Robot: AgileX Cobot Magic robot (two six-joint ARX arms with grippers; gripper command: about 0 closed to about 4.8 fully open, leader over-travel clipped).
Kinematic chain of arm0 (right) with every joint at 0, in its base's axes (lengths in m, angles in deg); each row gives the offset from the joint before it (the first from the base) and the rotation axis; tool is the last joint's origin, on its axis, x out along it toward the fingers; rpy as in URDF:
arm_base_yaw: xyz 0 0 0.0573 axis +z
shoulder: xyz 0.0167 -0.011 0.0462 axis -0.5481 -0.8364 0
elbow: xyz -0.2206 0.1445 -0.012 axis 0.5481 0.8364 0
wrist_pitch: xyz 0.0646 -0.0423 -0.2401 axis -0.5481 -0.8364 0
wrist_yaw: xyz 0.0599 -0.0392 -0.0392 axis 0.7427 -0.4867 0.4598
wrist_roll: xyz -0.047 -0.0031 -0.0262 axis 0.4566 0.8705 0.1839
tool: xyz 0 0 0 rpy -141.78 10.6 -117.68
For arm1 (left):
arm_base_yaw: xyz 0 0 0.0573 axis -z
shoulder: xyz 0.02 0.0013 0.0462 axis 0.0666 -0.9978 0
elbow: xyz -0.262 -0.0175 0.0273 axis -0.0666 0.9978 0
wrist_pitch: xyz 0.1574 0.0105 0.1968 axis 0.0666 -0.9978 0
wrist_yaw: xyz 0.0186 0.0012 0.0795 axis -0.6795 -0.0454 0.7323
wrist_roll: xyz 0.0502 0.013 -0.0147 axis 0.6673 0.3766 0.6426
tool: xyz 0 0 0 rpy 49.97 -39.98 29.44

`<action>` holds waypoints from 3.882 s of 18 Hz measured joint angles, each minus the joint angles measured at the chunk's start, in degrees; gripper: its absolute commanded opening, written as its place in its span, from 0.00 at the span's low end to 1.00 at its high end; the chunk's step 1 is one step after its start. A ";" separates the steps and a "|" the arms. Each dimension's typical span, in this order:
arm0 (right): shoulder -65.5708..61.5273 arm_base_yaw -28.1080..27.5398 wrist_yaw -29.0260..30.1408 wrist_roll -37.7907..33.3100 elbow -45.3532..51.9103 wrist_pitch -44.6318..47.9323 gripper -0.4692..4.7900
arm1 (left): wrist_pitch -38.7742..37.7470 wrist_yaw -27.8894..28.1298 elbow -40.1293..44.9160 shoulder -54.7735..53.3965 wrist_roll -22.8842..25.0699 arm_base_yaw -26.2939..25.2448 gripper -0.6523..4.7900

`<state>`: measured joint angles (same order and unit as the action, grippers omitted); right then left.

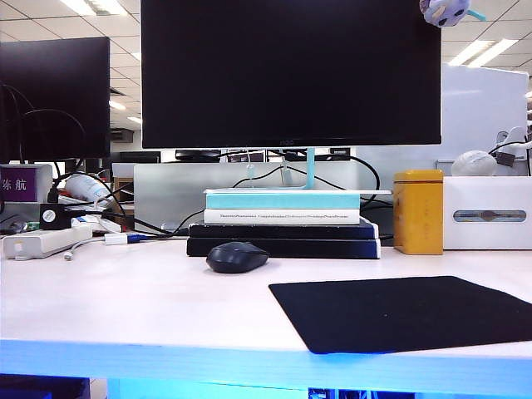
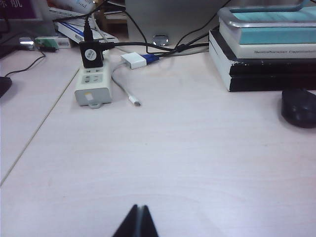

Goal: Place the black mouse on the black mouse pad.

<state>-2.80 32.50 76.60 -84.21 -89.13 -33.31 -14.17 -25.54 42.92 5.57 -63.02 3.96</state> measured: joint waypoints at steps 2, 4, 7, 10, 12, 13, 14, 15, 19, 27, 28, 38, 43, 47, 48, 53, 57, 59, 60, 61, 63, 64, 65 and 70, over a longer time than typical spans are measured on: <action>0.00 0.00 0.00 0.00 0.00 0.00 0.09 | 0.00 0.00 0.00 0.00 0.00 0.00 0.11; 0.00 0.00 0.00 0.00 0.00 0.00 0.09 | 0.00 0.00 0.00 0.00 0.00 0.00 0.11; 0.00 0.00 0.00 0.00 0.00 0.00 0.09 | 0.00 0.00 0.00 0.00 0.00 0.00 0.11; 0.00 0.00 0.00 -0.07 0.00 0.07 0.09 | 0.07 0.00 0.00 0.02 -1.22 0.00 0.11; -0.13 0.00 -0.02 -2.99 -1.18 0.22 0.09 | 0.13 0.22 -0.31 0.02 -6.51 0.00 0.11; -0.22 0.00 -0.04 -4.15 -3.65 0.52 0.09 | -0.50 1.36 -1.44 0.00 -9.16 0.00 0.11; -0.02 0.00 -0.26 -4.55 -6.56 1.84 0.09 | -0.61 3.32 -3.39 0.00 -11.91 0.00 0.11; 0.00 0.00 -1.57 -4.72 -9.44 3.23 0.09 | -0.17 5.62 -5.92 -0.02 -13.90 0.00 0.11; -2.25 -0.04 -6.21 -4.92 -16.96 3.52 0.09 | 0.81 10.54 -15.12 -5.99 -14.84 0.00 0.11; -23.06 -0.02 -6.27 -4.92 -34.88 8.76 0.09 | 1.46 -0.68 -44.35 -37.88 -4.61 0.00 0.11; -26.14 -0.02 -6.23 -4.92 -37.38 8.59 0.09 | 1.38 -4.52 -48.17 -41.09 -3.82 0.00 0.11; -57.96 5.66 16.74 -4.48 -67.76 -0.31 0.09 | -27.26 -39.60 -79.76 -62.42 6.86 0.13 0.11; -63.71 10.73 30.29 5.33 -74.99 -14.01 0.09 | -31.32 -34.42 -79.76 -63.73 10.16 0.15 0.11; -62.75 10.95 32.74 17.38 -76.43 -28.15 0.09 | -31.32 -32.37 -79.73 -68.26 6.56 4.83 0.11; -62.75 10.95 32.70 19.96 -76.43 -31.63 0.09 | -30.80 -31.54 -79.73 -69.75 6.40 6.75 0.11; -62.10 11.58 32.63 24.09 -76.43 -37.48 0.09 | -20.50 -24.33 -79.87 -77.02 3.50 15.32 0.11; -59.89 12.15 32.72 24.68 -76.46 -34.10 0.09 | -16.90 -17.97 -79.84 -85.74 -1.90 19.98 0.11; -59.67 12.09 32.72 23.98 -76.46 -33.40 0.09 | -15.85 -14.14 -79.87 -90.07 -3.15 21.35 0.11; -59.71 12.11 32.70 23.89 -76.46 -33.42 0.09 | -15.74 -14.23 -79.84 -92.24 -3.34 22.29 0.11; -59.80 12.15 32.70 23.87 -76.46 -33.44 0.09 | -15.47 -14.36 -79.80 -93.98 -3.37 23.06 0.12; -59.82 12.15 32.52 23.85 -76.46 -33.59 0.09 | -13.55 -13.99 -79.84 -97.13 -3.54 23.30 0.12; -59.82 12.15 32.22 23.85 -76.46 -33.59 0.09 | -13.03 -13.66 -79.82 -98.71 -3.69 23.41 0.19; -59.84 12.15 31.89 23.85 -76.46 -33.62 0.09 | -12.87 -12.81 -79.82 -100.00 -3.98 23.80 0.30; -59.84 12.15 31.58 23.82 -76.46 -34.47 0.09 | -10.56 -11.54 -79.82 -104.98 -6.62 24.35 1.00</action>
<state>-62.64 44.66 108.18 -60.38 -165.59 -67.78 -24.73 -37.08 -36.90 -99.40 -69.64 28.31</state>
